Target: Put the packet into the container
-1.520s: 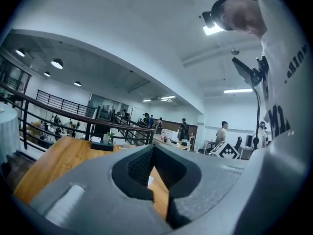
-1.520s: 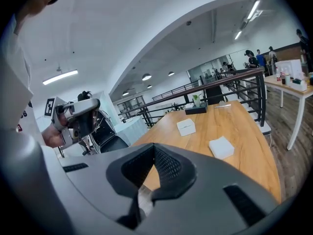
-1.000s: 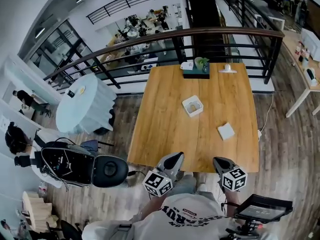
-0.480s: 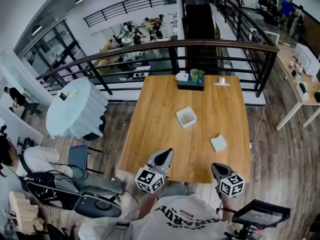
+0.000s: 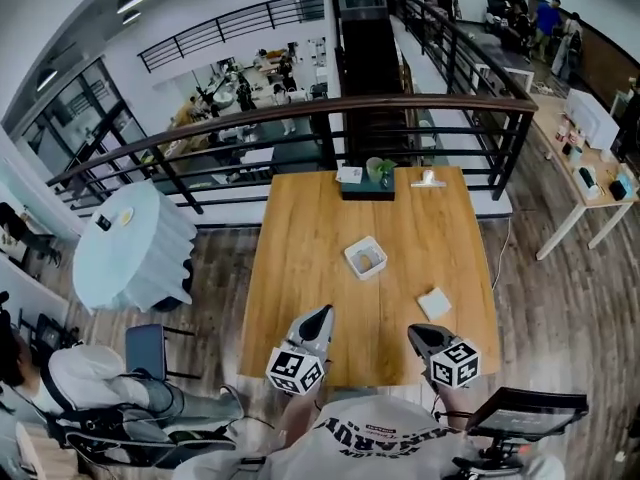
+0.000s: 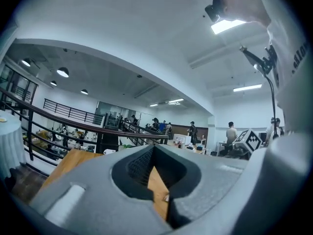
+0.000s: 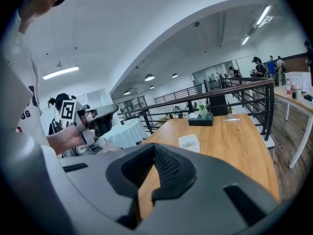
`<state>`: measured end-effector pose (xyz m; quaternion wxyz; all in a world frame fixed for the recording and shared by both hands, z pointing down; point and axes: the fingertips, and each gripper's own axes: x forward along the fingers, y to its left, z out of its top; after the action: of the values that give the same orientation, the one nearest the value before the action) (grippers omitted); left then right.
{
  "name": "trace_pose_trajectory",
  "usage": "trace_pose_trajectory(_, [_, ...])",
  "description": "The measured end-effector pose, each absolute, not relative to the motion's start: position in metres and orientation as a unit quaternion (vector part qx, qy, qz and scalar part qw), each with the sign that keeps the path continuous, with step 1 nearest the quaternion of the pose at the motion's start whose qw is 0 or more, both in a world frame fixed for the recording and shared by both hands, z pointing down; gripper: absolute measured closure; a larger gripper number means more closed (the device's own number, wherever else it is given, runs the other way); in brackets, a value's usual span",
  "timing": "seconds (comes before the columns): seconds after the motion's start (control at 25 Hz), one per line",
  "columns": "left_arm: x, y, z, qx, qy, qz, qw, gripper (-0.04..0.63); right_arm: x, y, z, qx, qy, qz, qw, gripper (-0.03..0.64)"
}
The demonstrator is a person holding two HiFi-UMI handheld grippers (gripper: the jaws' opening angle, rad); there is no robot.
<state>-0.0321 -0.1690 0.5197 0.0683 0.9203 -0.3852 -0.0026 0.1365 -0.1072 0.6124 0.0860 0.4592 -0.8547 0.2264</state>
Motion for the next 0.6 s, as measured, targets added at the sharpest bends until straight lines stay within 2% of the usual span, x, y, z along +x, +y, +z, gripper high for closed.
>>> trace_pose_trajectory(0.24, [-0.045,-0.193,0.537,0.931,-0.361,0.021,0.043,0.591,0.111,-0.142,0.596,0.47,-0.852,0.217,0.078,0.609])
trace_pose_trajectory(0.6, [-0.069,-0.22,0.566,0.949,-0.306,0.045,0.059,0.591,0.09,-0.166,0.591,0.502,-0.833,0.22,0.076,0.609])
